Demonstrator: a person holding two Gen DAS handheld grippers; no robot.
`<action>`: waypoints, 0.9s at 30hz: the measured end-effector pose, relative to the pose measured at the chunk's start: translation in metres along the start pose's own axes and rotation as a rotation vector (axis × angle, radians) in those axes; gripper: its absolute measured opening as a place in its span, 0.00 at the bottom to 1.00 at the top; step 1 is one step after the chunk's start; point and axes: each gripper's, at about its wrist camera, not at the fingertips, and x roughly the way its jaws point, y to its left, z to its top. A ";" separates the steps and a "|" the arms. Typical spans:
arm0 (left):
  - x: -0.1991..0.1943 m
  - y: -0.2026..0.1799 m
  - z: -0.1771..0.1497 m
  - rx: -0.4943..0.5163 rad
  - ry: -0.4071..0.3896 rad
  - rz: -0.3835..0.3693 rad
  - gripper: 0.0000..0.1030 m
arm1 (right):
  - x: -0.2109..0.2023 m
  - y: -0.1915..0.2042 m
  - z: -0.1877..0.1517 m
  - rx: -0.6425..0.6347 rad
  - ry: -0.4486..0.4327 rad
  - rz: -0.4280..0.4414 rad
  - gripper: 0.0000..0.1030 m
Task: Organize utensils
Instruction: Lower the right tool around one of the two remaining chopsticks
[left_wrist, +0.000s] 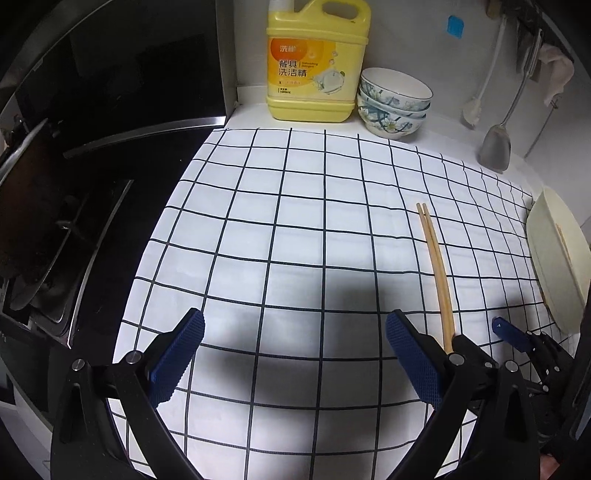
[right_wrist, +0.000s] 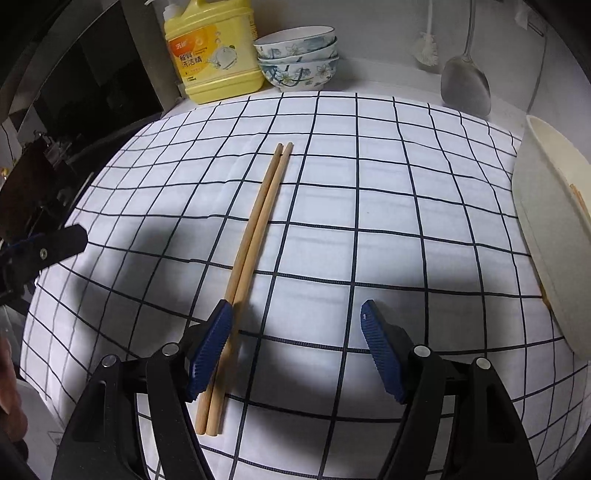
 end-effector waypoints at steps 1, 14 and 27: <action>0.001 0.001 0.001 -0.002 -0.001 -0.005 0.94 | 0.000 0.001 0.000 -0.001 -0.001 -0.003 0.67; 0.018 -0.022 0.002 0.040 0.024 -0.036 0.94 | -0.002 0.016 -0.002 -0.090 -0.038 -0.005 0.66; 0.023 -0.034 0.002 0.080 0.027 -0.031 0.94 | -0.001 0.019 -0.007 -0.122 -0.032 -0.045 0.58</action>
